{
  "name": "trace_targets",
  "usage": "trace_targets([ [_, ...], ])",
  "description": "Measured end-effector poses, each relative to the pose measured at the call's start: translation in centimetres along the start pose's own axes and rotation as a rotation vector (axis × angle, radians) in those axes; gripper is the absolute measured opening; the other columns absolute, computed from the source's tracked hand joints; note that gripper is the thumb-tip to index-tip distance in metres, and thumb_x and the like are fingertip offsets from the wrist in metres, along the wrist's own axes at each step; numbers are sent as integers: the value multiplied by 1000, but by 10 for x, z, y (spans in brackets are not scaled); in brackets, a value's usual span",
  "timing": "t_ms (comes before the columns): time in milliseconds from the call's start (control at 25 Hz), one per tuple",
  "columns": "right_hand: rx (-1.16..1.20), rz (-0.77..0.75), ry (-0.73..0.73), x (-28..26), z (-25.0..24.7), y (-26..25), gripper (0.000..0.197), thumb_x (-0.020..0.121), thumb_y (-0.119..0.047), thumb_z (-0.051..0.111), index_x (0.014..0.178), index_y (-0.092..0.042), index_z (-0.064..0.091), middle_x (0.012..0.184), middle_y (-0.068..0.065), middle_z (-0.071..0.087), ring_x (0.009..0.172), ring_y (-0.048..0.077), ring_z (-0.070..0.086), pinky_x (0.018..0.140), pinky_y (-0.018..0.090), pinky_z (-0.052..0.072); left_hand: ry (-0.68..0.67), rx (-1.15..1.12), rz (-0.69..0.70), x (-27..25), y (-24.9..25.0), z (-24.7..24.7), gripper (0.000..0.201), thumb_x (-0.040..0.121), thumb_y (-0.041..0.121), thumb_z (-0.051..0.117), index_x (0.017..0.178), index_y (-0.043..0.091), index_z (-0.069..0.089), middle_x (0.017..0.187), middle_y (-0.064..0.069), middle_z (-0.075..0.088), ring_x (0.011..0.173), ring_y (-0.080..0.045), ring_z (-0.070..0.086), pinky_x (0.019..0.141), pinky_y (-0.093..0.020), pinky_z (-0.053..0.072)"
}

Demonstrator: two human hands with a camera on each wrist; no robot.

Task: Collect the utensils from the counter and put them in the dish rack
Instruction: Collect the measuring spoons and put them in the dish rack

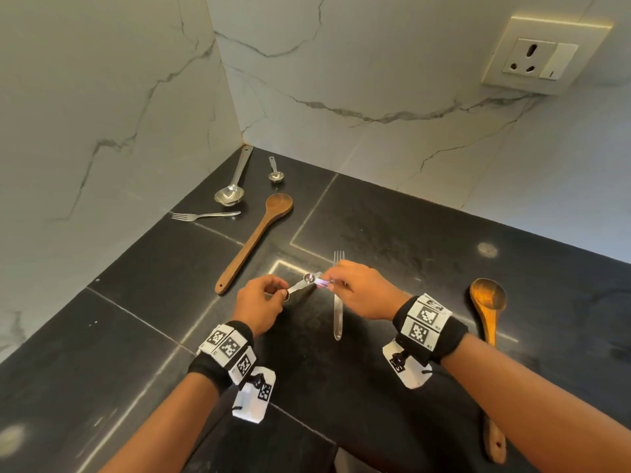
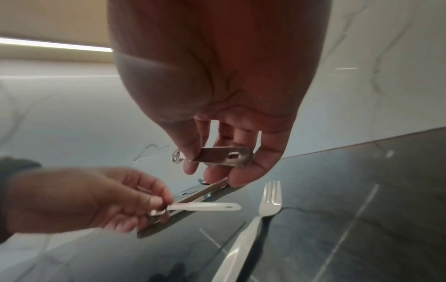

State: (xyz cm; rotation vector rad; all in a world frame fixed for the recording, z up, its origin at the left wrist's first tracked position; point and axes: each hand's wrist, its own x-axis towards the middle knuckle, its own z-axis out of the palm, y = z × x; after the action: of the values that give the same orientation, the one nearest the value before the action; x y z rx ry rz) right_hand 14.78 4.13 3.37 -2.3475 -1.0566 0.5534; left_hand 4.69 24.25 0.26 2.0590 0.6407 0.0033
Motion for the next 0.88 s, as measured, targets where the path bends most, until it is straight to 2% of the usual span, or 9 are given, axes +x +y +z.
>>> trace_targets([
  [80, -48, -90, -39, 12, 8, -8, 29, 102, -25, 46, 124, -30, 65, 92, -8, 51, 85, 11, 51, 76, 27, 42, 40, -114, 19, -9, 0, -12, 14, 92, 9, 62, 97, 19, 71, 90, -4, 71, 73, -15, 67, 66, -21, 54],
  [200, -37, -172, -41, 25, 14, -18, 34, 102, -22, 47, 128, -33, 64, 81, -15, 41, 75, 2, 43, 65, 17, 29, 32, -173, 41, -20, -2, -21, 18, 92, 10, 63, 104, 18, 73, 92, -1, 73, 80, -11, 68, 74, -23, 57],
  [320, -14, -256, -52, 36, 14, -19, 33, 99, -20, 52, 124, -34, 67, 83, -11, 47, 76, 4, 46, 66, 20, 34, 43, -192, 53, -23, -8, -25, 19, 89, 11, 66, 104, 19, 74, 93, 2, 75, 89, -10, 70, 81, -27, 56],
  [440, 53, -295, -84, 43, 13, -15, 26, 96, -21, 58, 116, -34, 70, 90, -7, 57, 82, 7, 54, 74, 27, 47, 53, -268, 41, -22, -5, -21, 19, 90, 9, 66, 106, 17, 74, 95, 1, 75, 91, -12, 70, 79, -25, 57],
  [520, 103, -280, -68, 44, 12, -11, 21, 95, -22, 61, 109, -31, 72, 92, -10, 60, 85, 7, 57, 77, 31, 51, 51, -316, 38, -21, 2, -16, 19, 91, 8, 64, 106, 14, 73, 96, -1, 75, 90, -13, 71, 74, -21, 57],
  [600, 130, -252, -20, 47, 9, -6, 18, 93, -23, 63, 108, -29, 72, 89, -13, 58, 84, 5, 56, 74, 27, 48, 45, -331, 49, -13, 10, -11, 18, 92, 7, 63, 104, 13, 74, 95, -2, 75, 89, -13, 71, 71, -20, 56],
  [680, 127, -205, 19, 53, 1, 0, 19, 93, -25, 64, 110, -29, 72, 89, -10, 57, 82, 6, 54, 73, 25, 45, 32, -337, 64, -1, 18, -7, 19, 92, 5, 61, 102, 14, 74, 94, -1, 76, 89, -12, 71, 69, -19, 55],
  [800, 77, -147, -24, 63, -15, 9, 17, 96, -29, 57, 109, -29, 70, 94, -3, 62, 85, 11, 57, 77, 31, 49, 15, -341, 106, 23, 36, -4, 20, 92, 3, 60, 99, 14, 75, 94, -2, 75, 90, -12, 72, 71, -18, 55],
  [880, 90, -110, -69, 71, -25, 14, 19, 100, -28, 50, 102, -26, 69, 89, -1, 66, 81, 15, 60, 76, 38, 52, 9, -326, 104, 42, 50, -4, 19, 92, 3, 61, 101, 11, 74, 97, -4, 75, 92, -14, 71, 75, -21, 57],
])
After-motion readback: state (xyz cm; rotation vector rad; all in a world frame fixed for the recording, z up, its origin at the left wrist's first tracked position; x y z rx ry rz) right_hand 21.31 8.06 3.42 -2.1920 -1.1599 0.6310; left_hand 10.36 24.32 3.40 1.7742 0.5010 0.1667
